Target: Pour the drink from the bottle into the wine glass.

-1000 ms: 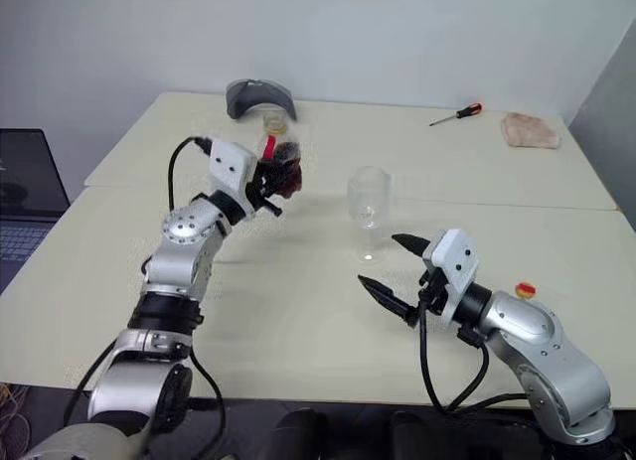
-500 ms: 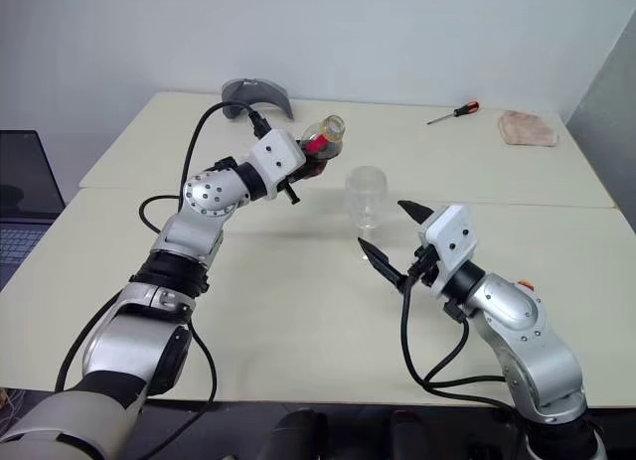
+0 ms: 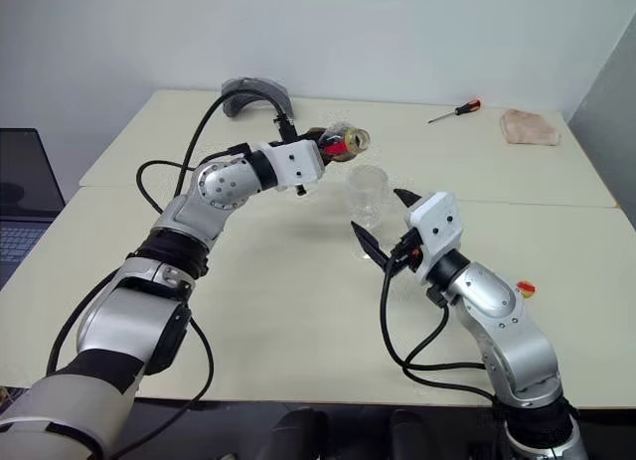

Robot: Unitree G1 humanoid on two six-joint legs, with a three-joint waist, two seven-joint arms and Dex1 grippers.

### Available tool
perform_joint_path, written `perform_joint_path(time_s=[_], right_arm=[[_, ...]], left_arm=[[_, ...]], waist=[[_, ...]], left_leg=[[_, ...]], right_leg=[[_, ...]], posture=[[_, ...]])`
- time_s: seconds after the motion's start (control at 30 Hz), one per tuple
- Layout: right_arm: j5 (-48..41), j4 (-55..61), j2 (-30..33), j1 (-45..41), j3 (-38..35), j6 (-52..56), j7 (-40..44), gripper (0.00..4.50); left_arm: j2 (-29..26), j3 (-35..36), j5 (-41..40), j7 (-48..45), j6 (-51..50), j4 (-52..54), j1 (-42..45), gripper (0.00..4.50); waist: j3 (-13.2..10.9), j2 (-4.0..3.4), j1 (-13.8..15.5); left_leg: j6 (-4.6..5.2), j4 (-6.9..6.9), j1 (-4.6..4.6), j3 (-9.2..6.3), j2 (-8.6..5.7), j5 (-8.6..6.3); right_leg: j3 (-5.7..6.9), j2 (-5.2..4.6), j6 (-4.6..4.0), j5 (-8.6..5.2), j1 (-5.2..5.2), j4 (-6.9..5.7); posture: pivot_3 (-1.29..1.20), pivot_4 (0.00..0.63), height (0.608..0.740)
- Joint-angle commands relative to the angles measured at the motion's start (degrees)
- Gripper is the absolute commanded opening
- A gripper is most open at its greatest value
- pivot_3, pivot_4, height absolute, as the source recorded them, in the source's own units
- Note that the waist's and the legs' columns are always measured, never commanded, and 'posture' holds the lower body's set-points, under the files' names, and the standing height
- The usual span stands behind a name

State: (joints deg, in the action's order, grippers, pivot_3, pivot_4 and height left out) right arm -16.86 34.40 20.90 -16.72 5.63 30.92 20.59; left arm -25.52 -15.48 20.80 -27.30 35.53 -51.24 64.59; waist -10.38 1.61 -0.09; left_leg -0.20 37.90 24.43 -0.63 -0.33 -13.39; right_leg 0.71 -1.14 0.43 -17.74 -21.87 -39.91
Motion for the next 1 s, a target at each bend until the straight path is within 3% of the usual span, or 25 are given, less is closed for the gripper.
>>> perform_joint_path(time_s=[0.03,1.0], right_arm=[[0.9,0.5,-0.8,-1.2,-1.1,-0.2,-1.6,4.50],[4.6,-1.4,-3.2,-2.0,-0.5,-0.5,-2.6,4.50]], left_arm=[[-1.7,0.1,2.3,4.2,4.1,-0.2,3.9,0.76],[-7.5,-5.0,14.4,15.5,13.9,-4.5,7.8,0.76]], waist=[[0.0,0.00,0.0],[0.0,0.00,0.0]], left_leg=[[0.00,0.00,0.00,0.00,0.00,0.00],[0.00,0.06,0.21,0.13,0.00,0.02]], right_leg=[[0.00,0.00,0.00,0.00,-0.01,0.00],[-0.06,0.00,-0.01,0.01,-0.31,-0.13]], posture=[[0.00,0.150,0.740],[0.00,0.150,0.740]])
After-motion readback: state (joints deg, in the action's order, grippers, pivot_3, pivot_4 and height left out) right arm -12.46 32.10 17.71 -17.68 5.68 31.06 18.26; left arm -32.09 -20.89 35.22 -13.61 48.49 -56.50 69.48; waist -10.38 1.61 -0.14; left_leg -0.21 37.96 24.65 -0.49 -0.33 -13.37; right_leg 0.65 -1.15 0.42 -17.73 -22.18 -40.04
